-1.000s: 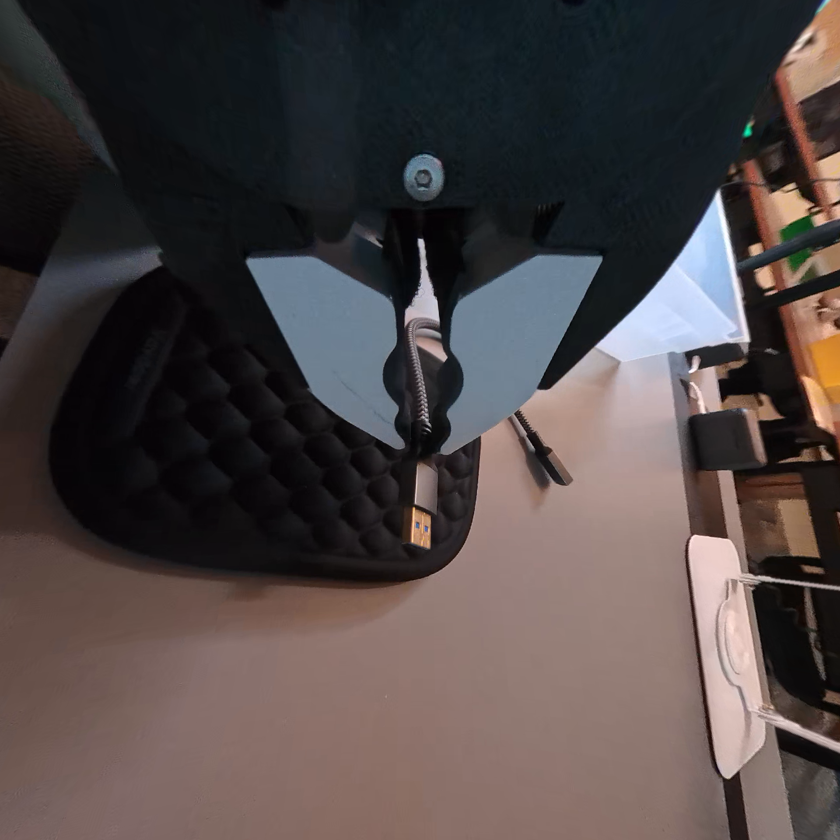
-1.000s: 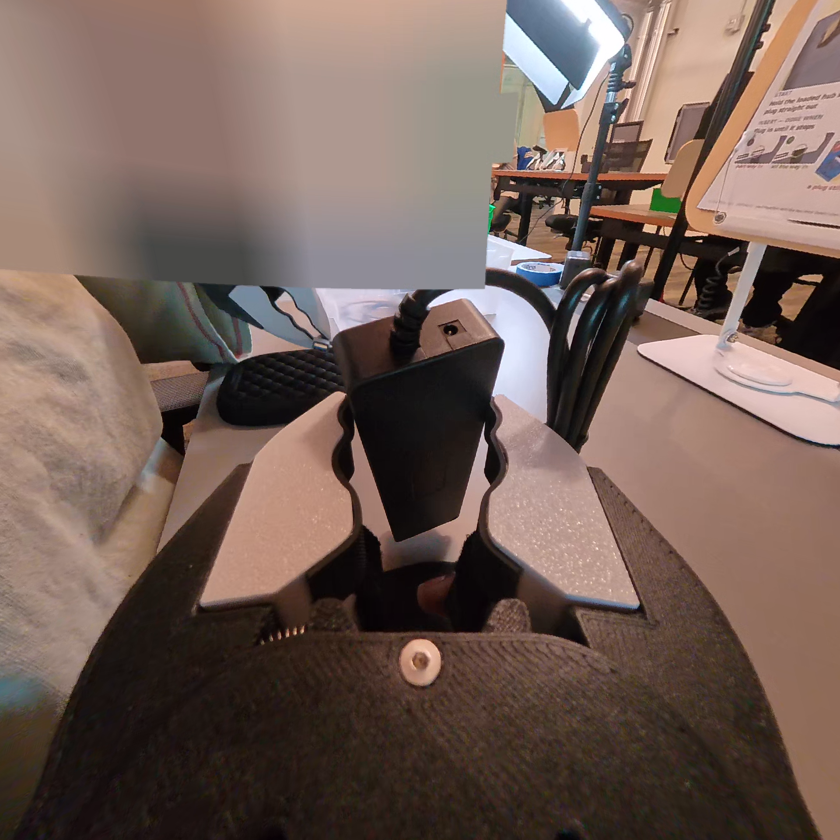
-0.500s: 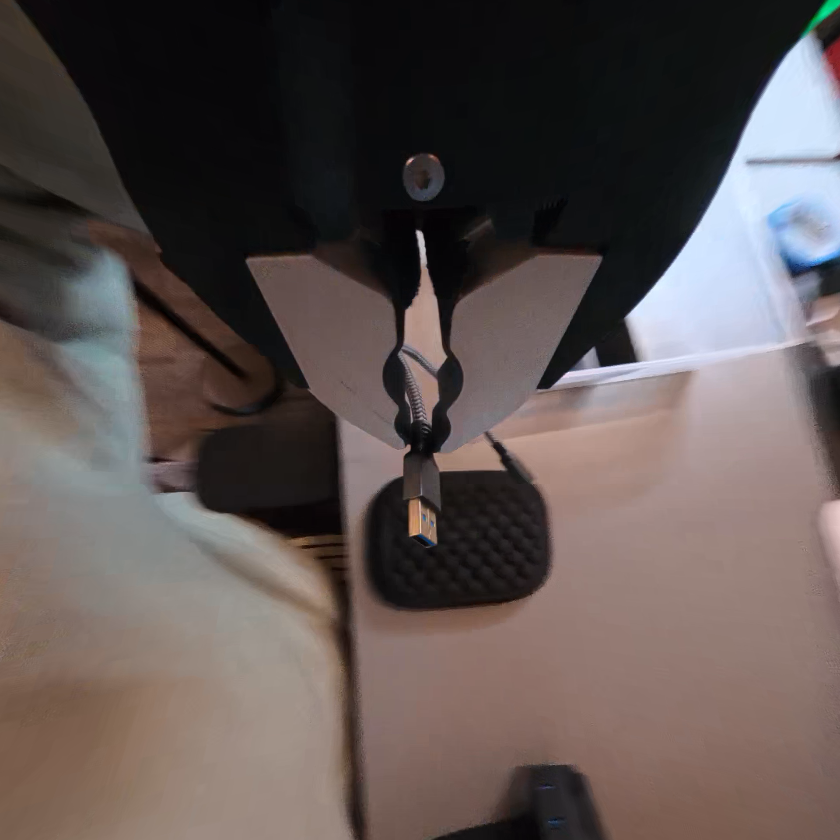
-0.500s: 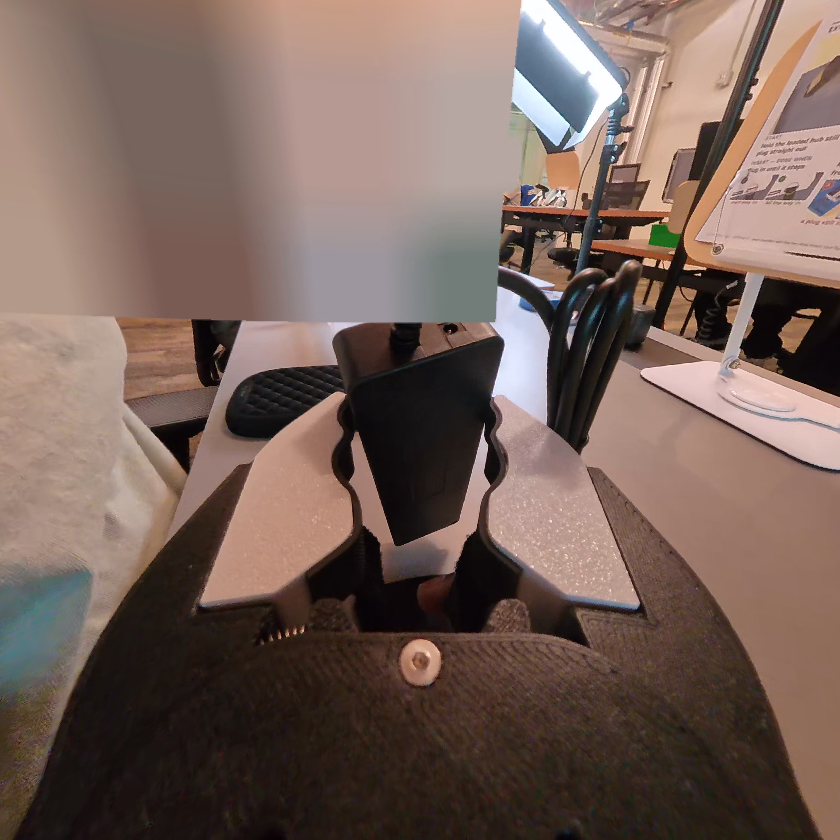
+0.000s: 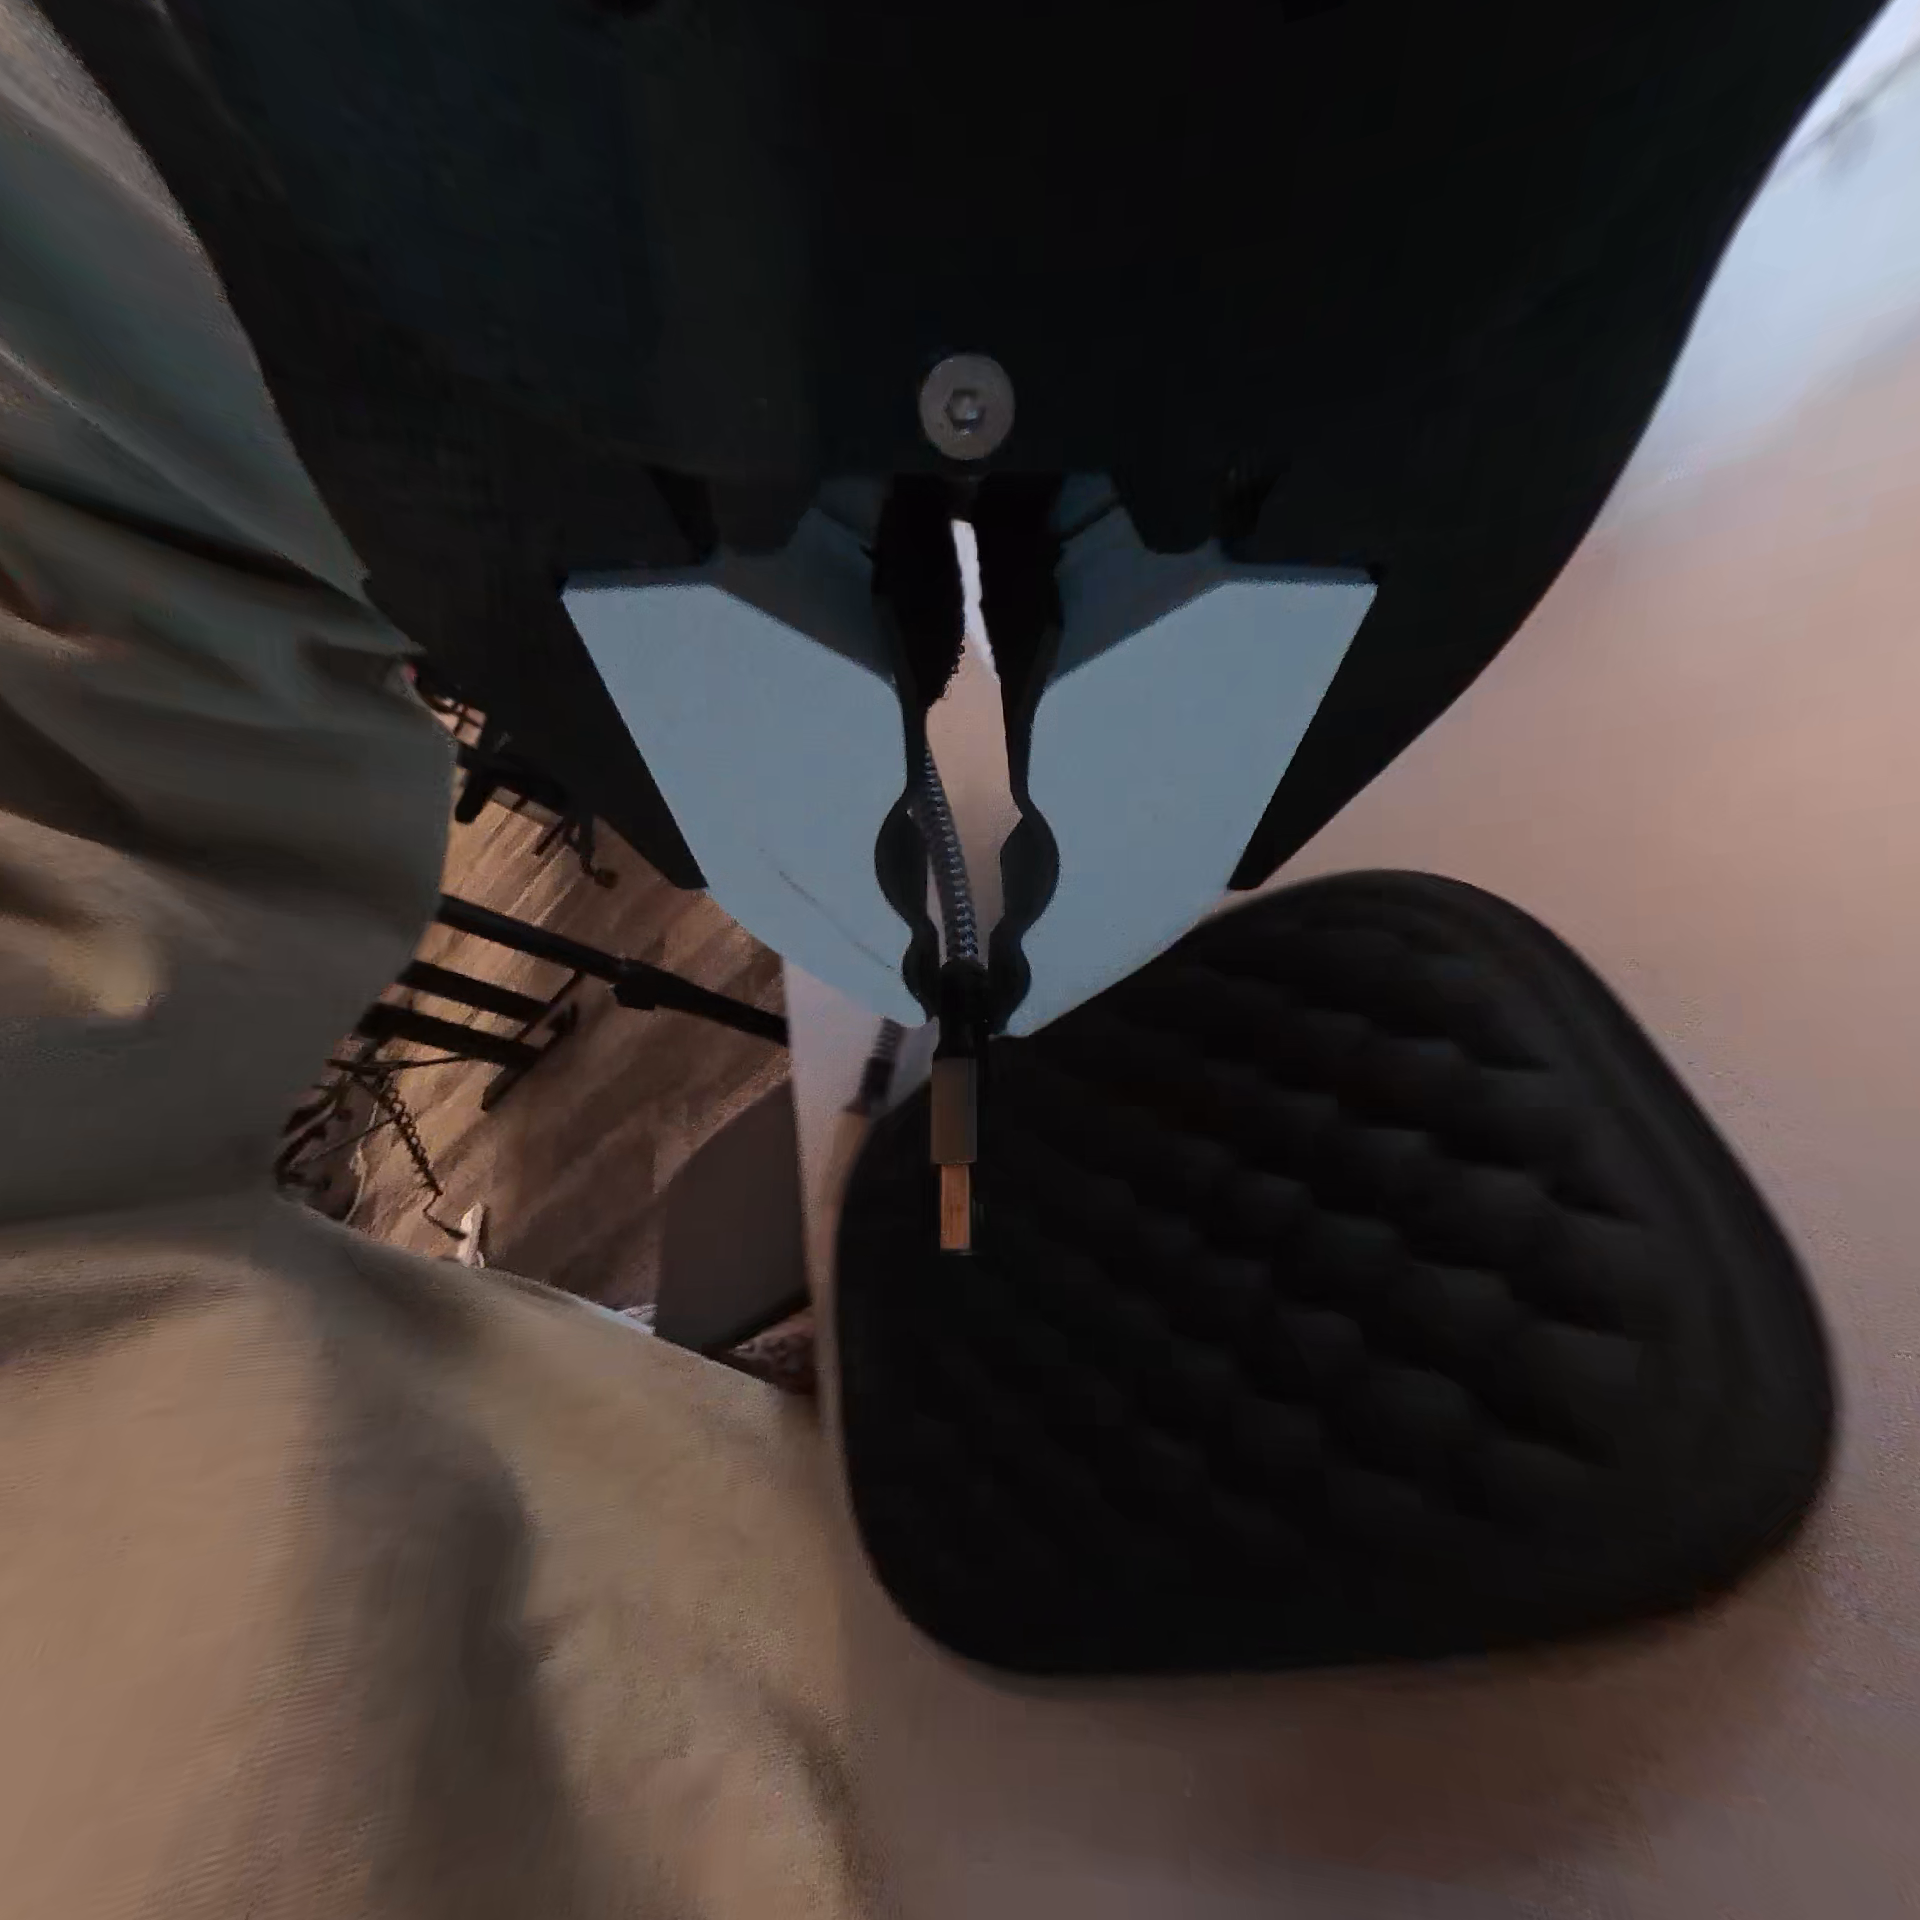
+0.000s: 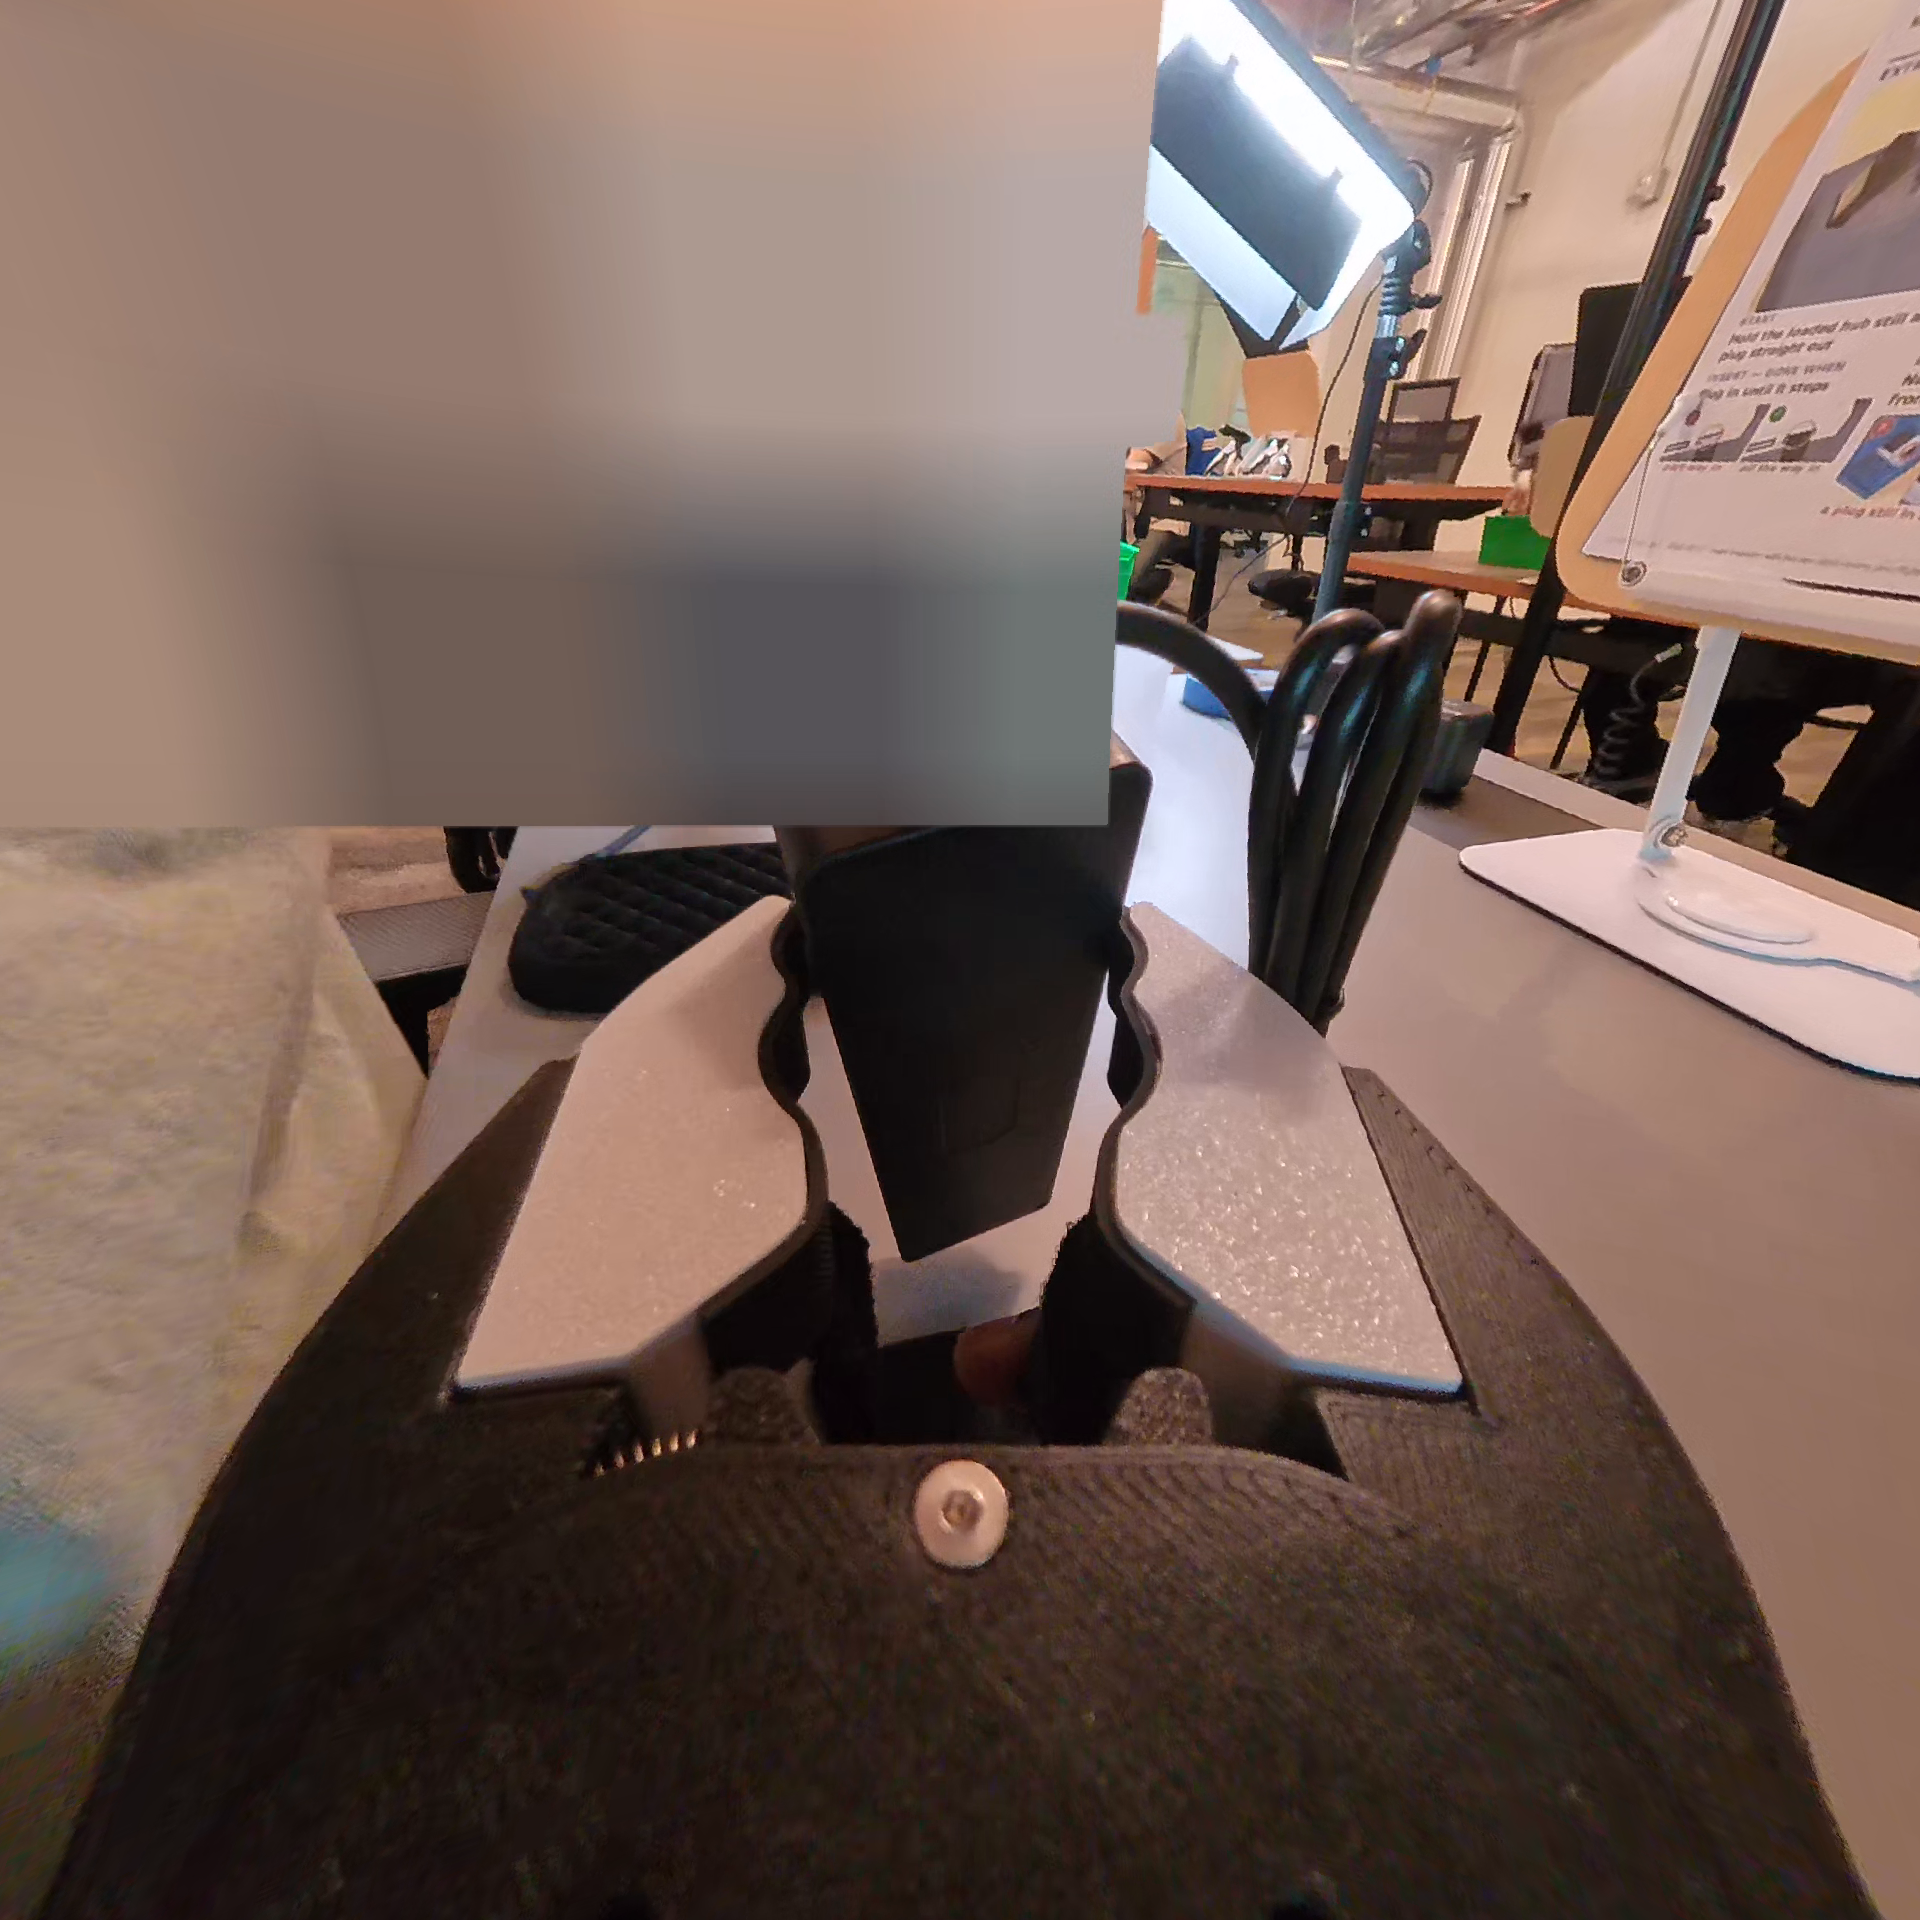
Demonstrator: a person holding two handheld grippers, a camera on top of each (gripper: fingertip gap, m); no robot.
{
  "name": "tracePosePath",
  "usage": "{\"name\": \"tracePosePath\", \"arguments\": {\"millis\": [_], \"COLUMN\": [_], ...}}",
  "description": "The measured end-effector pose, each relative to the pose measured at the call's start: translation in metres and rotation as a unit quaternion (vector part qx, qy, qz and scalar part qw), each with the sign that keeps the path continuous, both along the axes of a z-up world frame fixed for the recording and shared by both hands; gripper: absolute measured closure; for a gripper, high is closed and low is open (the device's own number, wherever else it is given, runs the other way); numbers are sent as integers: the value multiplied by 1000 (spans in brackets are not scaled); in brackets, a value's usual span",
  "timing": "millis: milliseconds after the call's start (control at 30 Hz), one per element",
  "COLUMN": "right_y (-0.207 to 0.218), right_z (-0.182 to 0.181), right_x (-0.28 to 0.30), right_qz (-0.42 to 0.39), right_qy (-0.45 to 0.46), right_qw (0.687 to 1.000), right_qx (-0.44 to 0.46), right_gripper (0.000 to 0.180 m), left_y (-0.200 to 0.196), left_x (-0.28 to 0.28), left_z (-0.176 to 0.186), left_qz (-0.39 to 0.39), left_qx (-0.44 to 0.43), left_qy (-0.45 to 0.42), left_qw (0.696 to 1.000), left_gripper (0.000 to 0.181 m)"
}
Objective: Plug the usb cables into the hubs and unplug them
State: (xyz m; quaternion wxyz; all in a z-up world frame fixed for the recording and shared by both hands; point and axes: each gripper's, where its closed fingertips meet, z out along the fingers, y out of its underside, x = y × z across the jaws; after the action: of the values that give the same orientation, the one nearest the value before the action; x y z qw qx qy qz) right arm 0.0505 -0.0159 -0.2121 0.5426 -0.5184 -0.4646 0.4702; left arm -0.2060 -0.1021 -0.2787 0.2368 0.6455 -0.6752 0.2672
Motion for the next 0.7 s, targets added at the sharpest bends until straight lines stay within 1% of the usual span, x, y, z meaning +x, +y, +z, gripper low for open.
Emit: {"name": "tracePosePath", "arguments": {"millis": [100,267,367,433,533,567,600,633,700], "right_y": [4,7,8,9,8,8,8,9,9], "right_z": [-1,-4,-6,-7,-8,-9,-9,-9,-9], "right_x": [0,-1,-4,-5,-5,-5,-5,-5,-4], "right_qz": [-4,-3,1,1,0,-1,-2,-3,-5], "right_qy": [-3,-8,-14,-16,-13,-12,-12,-11,-12], "right_qw": [1000,1000,1000,1000,1000,1000,1000,1000,1000], "right_qx": [-5,-14,-16,-16,-18,-19,-20,-20,-19], "right_gripper": [123,123,123,123,123,123,123,123,123], "left_y": [18,32,30,32,36,39,40,40,47], "left_x": [7,8,10,13,17,20,21,23,27], "left_z": [-18,-39,-41,-40,-37,-37,-35,-33,-32], "left_qz": [-4,4,9,19,32,36,38,41,56], "left_qx": [9,34,38,57,106,134,160,185,266], "left_qy": [-13,-15,-35,-49,-73,-83,-94,-107,-130], "left_qw": [1000,999,999,997,991,987,982,976,953], "left_gripper": [171,169,169,162,149,142,138,136,134]}}
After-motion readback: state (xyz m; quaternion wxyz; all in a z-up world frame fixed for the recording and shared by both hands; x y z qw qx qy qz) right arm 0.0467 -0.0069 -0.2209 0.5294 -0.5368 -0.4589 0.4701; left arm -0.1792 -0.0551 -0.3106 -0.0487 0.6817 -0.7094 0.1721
